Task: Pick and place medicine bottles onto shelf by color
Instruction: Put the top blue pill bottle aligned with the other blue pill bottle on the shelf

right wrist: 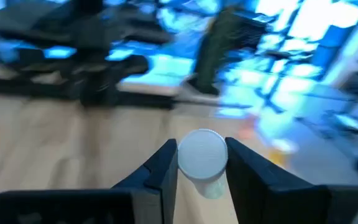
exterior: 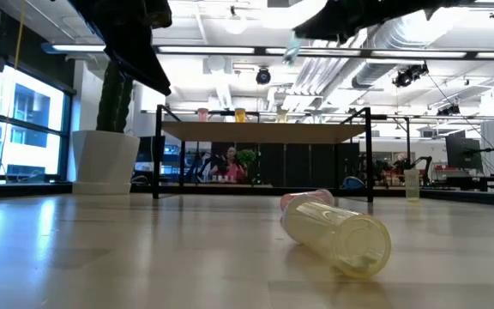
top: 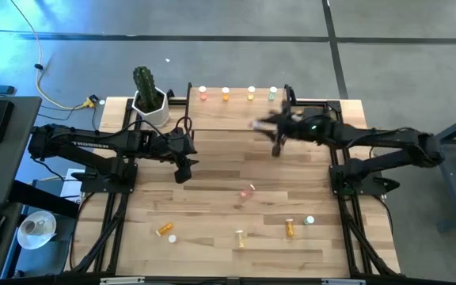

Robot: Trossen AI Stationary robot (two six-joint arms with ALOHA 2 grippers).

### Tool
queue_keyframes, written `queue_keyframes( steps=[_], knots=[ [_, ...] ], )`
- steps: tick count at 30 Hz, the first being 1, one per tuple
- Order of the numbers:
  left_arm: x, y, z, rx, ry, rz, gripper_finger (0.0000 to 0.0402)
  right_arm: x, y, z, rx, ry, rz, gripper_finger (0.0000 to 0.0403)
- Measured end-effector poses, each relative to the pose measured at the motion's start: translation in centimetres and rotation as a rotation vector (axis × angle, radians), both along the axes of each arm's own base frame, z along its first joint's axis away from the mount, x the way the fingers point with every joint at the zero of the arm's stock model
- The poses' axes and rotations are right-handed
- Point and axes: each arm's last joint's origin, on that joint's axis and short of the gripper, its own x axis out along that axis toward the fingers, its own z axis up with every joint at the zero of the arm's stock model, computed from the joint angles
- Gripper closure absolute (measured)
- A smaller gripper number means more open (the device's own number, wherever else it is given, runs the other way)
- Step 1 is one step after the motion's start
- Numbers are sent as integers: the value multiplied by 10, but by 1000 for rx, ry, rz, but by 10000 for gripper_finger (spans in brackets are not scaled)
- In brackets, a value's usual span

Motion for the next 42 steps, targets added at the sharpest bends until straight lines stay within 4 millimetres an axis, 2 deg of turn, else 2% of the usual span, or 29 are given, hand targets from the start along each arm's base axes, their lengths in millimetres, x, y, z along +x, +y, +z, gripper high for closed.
queue_keyframes(
  steps=[5,8,12,16,26,33,42],
  knots=[
    [0,0,0,0,0,1,243,-28,-19,20,-12,-85,-163,304],
    [0,0,0,0,0,1,243,-40,-30,25,7,-111,-242,304],
    [0,0,0,0,0,1,243,-50,-45,21,91,-100,-337,304],
    [0,0,0,1,0,1,243,-56,-60,8,185,-28,-429,304],
    [0,0,0,0,0,1,243,-47,-82,-17,368,53,-419,304],
    [0,0,0,0,-1,1,243,-39,-88,-34,427,133,-436,304],
    [0,0,0,-1,-1,2,243,-36,-89,-40,447,165,-425,304]
  ],
)
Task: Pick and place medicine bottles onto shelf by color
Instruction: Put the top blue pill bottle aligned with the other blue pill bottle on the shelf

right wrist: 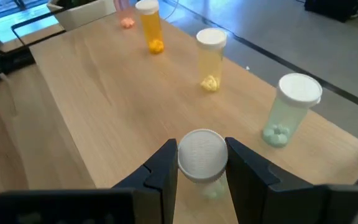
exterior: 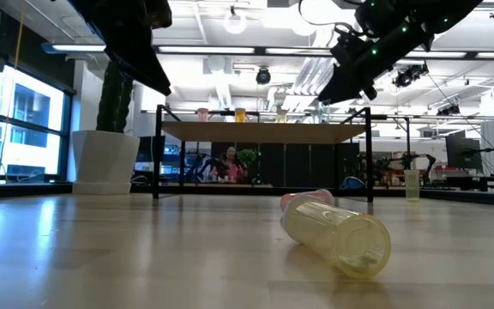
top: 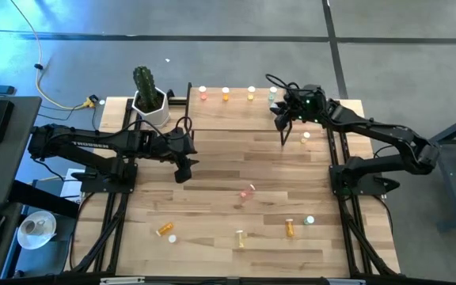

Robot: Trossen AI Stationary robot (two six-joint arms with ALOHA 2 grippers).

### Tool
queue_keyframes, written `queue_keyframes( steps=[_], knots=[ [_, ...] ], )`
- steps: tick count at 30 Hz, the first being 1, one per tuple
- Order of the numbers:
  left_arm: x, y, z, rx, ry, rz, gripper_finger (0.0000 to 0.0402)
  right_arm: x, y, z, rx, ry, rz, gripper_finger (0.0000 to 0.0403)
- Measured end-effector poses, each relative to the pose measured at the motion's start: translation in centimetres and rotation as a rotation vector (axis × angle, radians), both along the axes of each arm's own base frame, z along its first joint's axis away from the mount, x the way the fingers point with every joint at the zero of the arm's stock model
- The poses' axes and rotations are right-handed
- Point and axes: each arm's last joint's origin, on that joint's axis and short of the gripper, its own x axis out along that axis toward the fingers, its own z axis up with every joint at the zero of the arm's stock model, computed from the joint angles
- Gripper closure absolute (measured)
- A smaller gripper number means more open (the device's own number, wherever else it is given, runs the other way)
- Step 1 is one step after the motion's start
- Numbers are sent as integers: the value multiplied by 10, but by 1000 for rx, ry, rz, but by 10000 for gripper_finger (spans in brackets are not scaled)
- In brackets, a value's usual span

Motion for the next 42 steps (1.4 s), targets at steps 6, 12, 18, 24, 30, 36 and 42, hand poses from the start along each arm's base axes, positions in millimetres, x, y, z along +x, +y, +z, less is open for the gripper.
queue_keyframes(
  steps=[6,12,18,24,30,36,42],
  knots=[
    [0,0,0,-2,-1,2,243,-1,0,-1,10,12,1,304],
    [0,0,0,-1,0,1,243,-1,1,-2,19,22,2,304],
    [0,0,0,0,0,0,243,-1,1,-2,16,25,-4,304],
    [0,0,0,0,0,-1,243,-2,-1,-2,12,24,-8,304],
    [0,0,0,0,0,0,243,-1,-1,0,-8,-1,-8,304],
    [0,0,0,0,0,-1,243,4,-5,-6,1,16,-6,303],
    [0,0,0,0,1,-1,243,5,-6,-7,4,15,-8,303]
  ],
)
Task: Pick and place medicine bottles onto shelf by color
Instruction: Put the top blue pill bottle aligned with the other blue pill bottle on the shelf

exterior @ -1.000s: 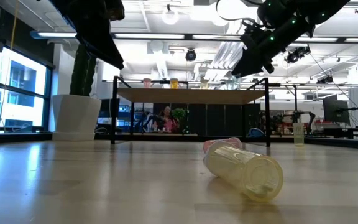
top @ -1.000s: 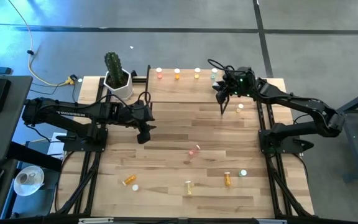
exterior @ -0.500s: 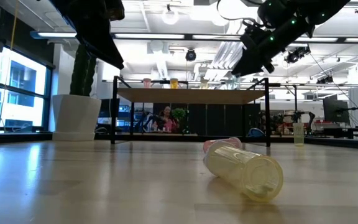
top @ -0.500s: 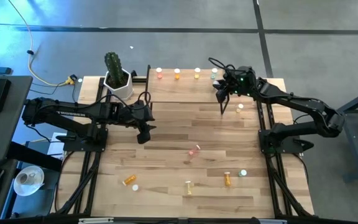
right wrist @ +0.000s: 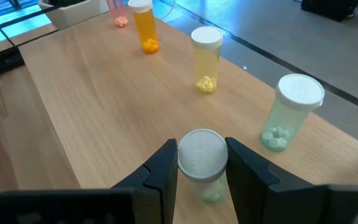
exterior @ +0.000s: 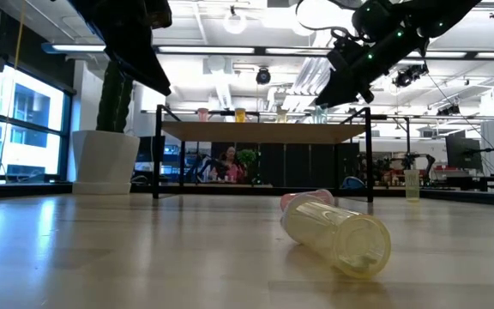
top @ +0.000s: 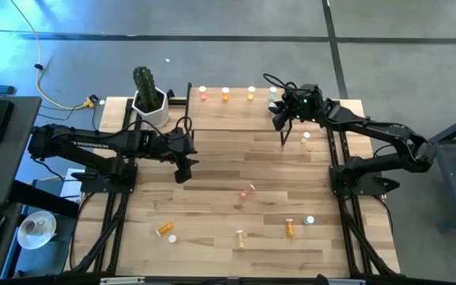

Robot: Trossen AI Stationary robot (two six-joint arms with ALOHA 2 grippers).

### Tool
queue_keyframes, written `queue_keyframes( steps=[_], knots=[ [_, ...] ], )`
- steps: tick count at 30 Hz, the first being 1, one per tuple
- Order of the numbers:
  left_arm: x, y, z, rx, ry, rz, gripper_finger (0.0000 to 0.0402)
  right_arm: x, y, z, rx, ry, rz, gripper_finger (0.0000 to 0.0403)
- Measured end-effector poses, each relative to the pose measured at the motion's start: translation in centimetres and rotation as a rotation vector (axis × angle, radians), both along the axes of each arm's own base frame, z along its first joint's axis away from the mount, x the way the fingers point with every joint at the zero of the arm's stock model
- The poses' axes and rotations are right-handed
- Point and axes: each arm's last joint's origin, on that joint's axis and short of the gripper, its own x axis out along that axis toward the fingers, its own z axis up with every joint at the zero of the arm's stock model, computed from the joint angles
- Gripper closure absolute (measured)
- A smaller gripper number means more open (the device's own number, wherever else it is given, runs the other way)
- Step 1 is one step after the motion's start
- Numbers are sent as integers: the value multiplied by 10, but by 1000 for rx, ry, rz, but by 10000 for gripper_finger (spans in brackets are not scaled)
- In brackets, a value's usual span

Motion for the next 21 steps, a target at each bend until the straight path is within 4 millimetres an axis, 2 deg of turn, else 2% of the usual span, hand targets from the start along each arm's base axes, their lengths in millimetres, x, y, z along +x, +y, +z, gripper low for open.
queue_keyframes(
  steps=[9,21],
  knots=[
    [0,0,0,0,0,0,243,1,-1,12,12,16,-1,303],
    [0,0,0,0,0,0,243,5,-4,6,27,41,-5,303]
  ],
)
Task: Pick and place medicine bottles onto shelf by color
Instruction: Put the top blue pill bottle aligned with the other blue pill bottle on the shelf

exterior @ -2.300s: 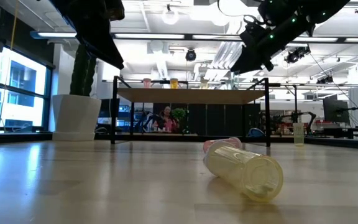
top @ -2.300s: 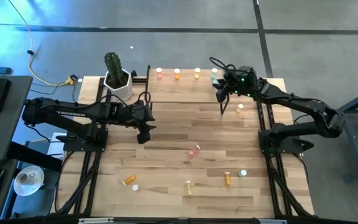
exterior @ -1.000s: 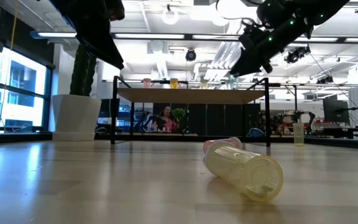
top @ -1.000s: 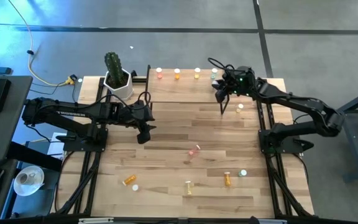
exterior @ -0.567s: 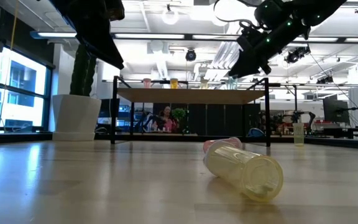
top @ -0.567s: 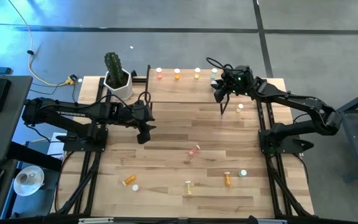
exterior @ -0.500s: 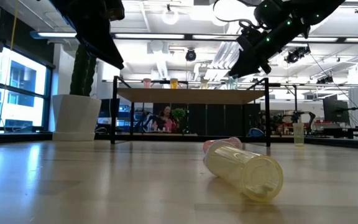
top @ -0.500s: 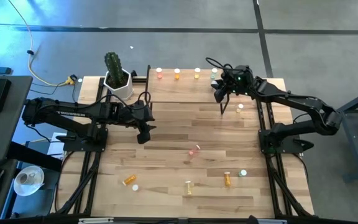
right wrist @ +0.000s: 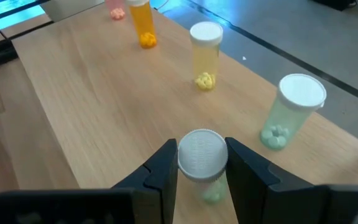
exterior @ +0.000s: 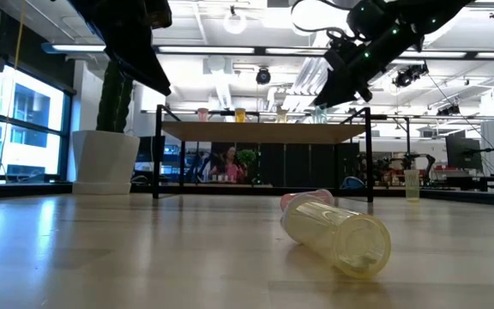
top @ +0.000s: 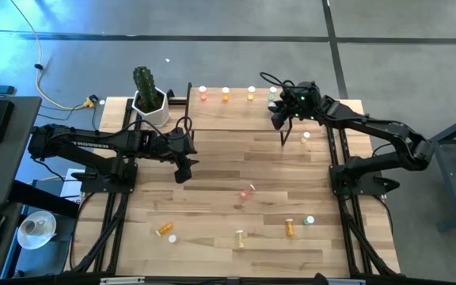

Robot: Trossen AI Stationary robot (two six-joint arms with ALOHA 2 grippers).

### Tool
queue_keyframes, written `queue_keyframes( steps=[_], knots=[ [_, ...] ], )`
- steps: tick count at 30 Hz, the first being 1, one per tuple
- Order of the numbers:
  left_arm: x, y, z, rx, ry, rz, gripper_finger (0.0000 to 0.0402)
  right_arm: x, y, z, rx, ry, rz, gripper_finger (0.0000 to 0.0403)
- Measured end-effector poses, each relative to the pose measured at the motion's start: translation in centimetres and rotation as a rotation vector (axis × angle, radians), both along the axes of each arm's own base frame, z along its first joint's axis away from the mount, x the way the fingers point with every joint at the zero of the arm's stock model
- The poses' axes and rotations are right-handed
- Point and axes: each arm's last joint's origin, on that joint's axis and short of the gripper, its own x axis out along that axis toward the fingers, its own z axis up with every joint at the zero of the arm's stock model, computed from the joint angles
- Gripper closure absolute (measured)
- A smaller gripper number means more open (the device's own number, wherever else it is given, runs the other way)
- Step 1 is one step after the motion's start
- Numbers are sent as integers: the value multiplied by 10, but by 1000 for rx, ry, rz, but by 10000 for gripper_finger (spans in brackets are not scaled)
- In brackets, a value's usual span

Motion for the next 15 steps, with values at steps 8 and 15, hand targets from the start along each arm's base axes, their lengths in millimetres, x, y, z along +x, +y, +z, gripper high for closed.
queue_keyframes(
  steps=[8,15],
  knots=[
    [0,0,0,0,0,0,243,-1,0,0,3,4,0,303],
    [0,0,0,0,0,0,243,-1,0,0,9,1,-4,302]
  ],
)
